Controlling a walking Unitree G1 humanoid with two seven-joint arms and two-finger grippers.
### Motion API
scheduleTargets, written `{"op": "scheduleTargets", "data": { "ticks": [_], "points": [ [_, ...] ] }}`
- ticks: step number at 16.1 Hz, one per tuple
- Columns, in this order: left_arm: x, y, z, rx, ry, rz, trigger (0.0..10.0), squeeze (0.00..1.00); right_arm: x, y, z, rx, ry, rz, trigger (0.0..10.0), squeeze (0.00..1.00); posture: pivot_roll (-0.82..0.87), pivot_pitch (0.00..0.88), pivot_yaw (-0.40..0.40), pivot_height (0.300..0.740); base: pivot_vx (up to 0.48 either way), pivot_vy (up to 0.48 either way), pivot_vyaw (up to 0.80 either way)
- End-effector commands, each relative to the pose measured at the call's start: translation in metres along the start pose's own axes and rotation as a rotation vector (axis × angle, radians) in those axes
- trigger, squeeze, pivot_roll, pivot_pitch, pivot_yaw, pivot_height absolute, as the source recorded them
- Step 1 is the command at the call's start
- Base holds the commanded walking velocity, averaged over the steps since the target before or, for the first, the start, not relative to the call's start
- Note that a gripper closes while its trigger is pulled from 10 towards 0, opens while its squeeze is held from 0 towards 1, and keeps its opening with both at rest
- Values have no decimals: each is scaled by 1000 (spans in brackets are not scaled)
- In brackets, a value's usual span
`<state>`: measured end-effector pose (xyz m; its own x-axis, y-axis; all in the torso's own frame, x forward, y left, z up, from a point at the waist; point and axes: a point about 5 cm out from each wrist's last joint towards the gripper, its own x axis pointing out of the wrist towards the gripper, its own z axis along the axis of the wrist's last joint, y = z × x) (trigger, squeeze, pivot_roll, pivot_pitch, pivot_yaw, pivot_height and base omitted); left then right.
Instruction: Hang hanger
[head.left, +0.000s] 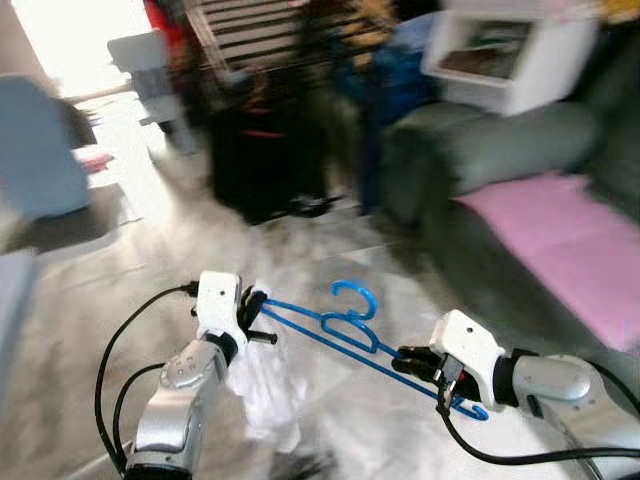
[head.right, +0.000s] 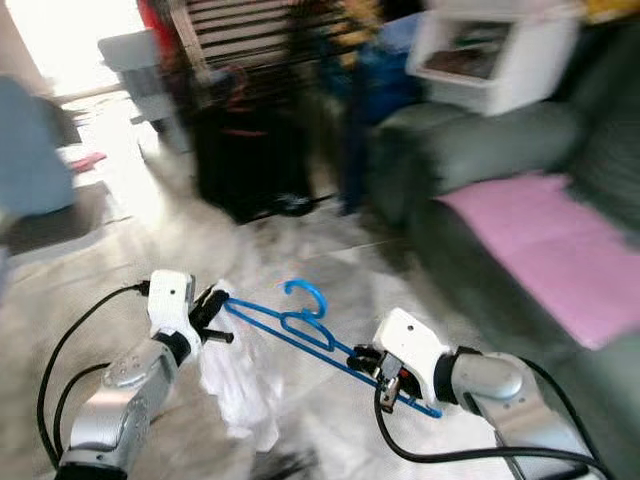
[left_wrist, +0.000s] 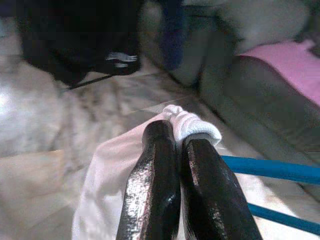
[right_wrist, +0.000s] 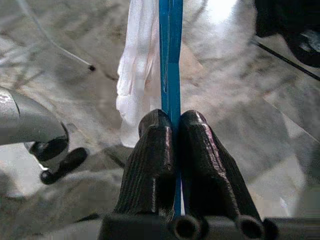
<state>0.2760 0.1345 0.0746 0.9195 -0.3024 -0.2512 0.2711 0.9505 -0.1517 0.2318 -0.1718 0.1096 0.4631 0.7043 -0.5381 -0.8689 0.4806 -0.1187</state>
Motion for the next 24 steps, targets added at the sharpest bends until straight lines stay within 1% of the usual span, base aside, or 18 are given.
{"op": "scheduleTargets", "data": {
  "ticks": [1, 3, 8, 10, 11, 14, 15, 16, 17, 19, 20, 22, 23, 24],
  "points": [
    [2, -9, 10, 9, -43, -52, 10000, 0, 1, -1, 6, -24, -17, 6, 10000, 0, -142, 0, 59, 740, 296, 0, -800],
    [1, -10, 10, 4, -44, -57, 10000, 0, 3, -1, 5, -28, -12, 10, 10000, 0, -143, 0, 56, 740, 294, 0, -800],
    [1, -8, 9, 1, -42, -30, 10000, 0, 7, -1, 5, -38, -20, -9, 10000, 0, -145, 0, 53, 740, 290, 0, 0],
    [1, -8, 9, 3, -43, -29, 10000, 0, 7, 1, 5, -40, -21, -7, 10000, 0, -148, 0, 52, 740, 283, 249, 0],
    [1, -8, 9, 9, -43, -31, 10000, 0, 7, 1, 5, -40, -22, -7, 10000, 0, -148, 0, 52, 740, 247, 0, 0],
    [1, -6, 6, 42, -23, 18, 10000, 0, 7, 3, 4, -31, -27, -4, 10000, 0, -147, 0, 54, 740, 0, 0, 0],
    [0, -1, 7, 90, -41, 59, 10000, 0, 6, 4, 3, -22, -31, -13, 10000, 0, -144, 0, 54, 740, 0, 0, 0],
    [-2, 8, 12, 155, -81, 143, 10000, 0, 5, 5, 2, -11, -36, -19, 10000, 0, -144, 0, 54, 740, 0, 0, 0],
    [-3, 18, 16, 188, -104, 218, 10000, 0, 4, 5, 1, -12, -32, -19, 10000, 0, -143, 0, 56, 740, 0, 0, 0],
    [-5, 39, 16, 227, -75, 372, 10000, 0, 5, 5, 0, -19, -18, -26, 10000, 0, -142, 0, 56, 740, 0, 0, 0],
    [-5, 40, 13, 176, -59, 354, 10000, 0, 5, 6, 0, -23, -10, -11, 10000, 0, -137, 0, 59, 740, 0, 0, 0],
    [-5, 41, 12, 188, -60, 331, 10000, 0, 5, 8, -2, -27, 2, 12, 10000, 0, -134, 0, 61, 740, 0, 0, 0],
    [-6, 41, 10, 196, -53, 329, 10000, 0, 3, 11, -6, -25, 28, 40, 10000, 0, -132, 0, 64, 740, 0, 0, 0],
    [-8, 41, 8, 184, -50, 305, 10000, 0, 2, 13, -10, -18, 46, 61, 10000, 0, -131, 0, 64, 740, 0, 0, 0]
  ]
}}
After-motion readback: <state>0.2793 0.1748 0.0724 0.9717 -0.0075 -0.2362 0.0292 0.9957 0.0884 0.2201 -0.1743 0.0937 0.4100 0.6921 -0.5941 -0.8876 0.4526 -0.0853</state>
